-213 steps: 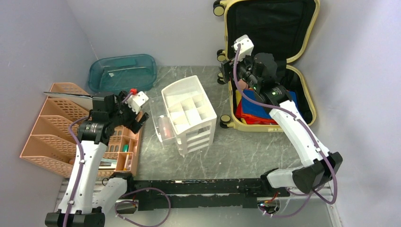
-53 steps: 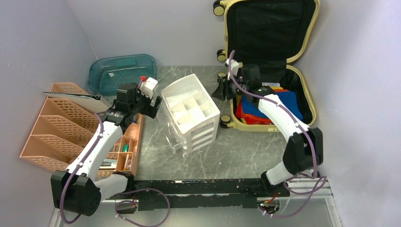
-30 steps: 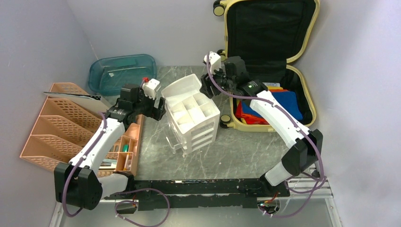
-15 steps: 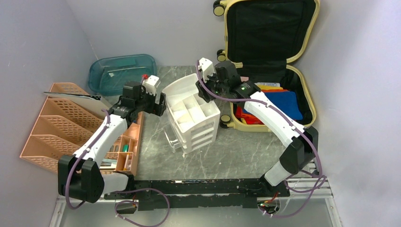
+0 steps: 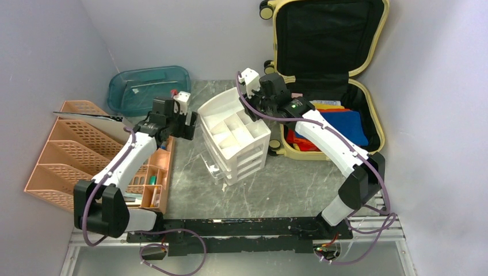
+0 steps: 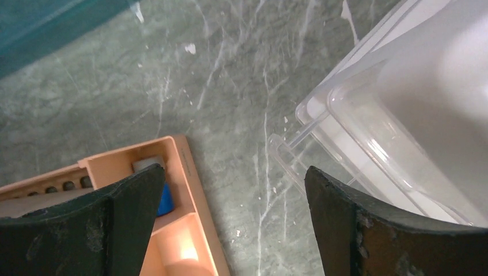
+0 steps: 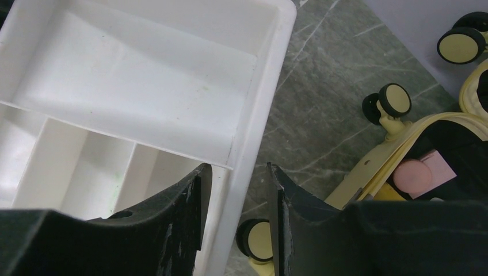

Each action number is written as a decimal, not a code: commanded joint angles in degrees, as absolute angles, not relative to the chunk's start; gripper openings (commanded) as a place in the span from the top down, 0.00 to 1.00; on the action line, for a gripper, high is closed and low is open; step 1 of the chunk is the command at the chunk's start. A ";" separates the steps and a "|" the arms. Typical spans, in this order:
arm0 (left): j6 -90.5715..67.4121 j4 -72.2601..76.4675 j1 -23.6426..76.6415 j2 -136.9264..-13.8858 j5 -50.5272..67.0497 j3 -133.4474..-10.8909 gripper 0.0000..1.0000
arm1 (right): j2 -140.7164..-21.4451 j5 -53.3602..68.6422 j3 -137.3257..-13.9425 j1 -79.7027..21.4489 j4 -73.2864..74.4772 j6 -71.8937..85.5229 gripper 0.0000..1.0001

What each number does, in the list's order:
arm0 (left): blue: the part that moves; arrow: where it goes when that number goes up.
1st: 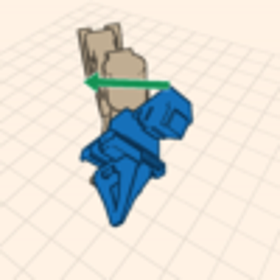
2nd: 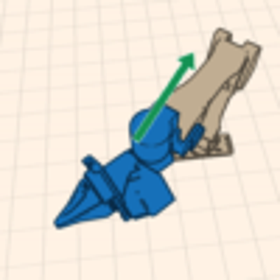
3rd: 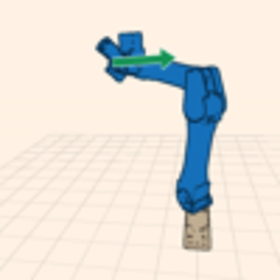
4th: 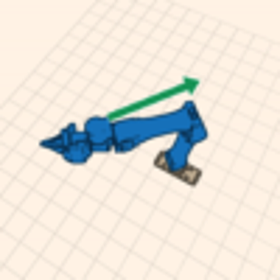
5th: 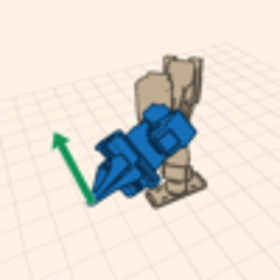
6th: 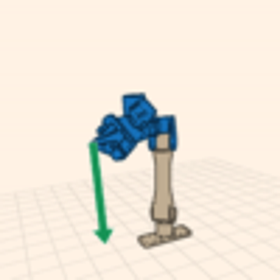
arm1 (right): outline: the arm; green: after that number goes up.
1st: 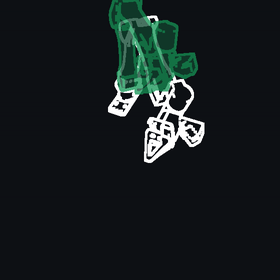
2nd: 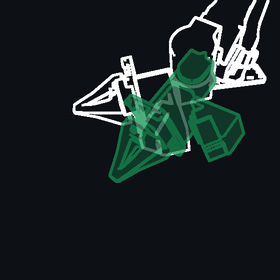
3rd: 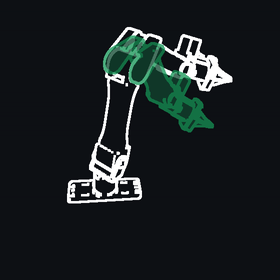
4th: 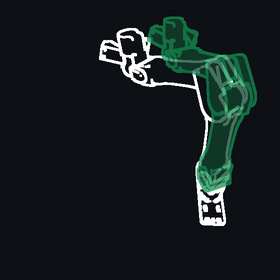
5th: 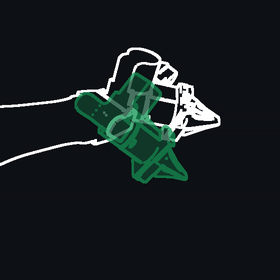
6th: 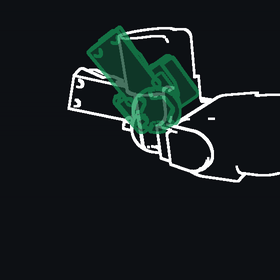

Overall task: Open, take out, and arrange the luggage
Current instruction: Open the drawer in the storage box.

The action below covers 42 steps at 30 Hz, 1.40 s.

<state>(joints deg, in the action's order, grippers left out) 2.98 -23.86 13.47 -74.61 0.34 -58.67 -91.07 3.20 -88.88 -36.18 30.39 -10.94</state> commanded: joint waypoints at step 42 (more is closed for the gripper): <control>5.59 -37.76 13.61 -74.63 0.09 -63.22 0.40 | -91.70 -4.92 -92.21 -35.77 27.84 -10.99 0.59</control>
<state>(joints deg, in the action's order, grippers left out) 4.27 -36.69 13.80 -77.38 1.15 -61.78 -91.94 -2.59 -89.06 -36.42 30.30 -10.94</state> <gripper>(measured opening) 0.589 0.410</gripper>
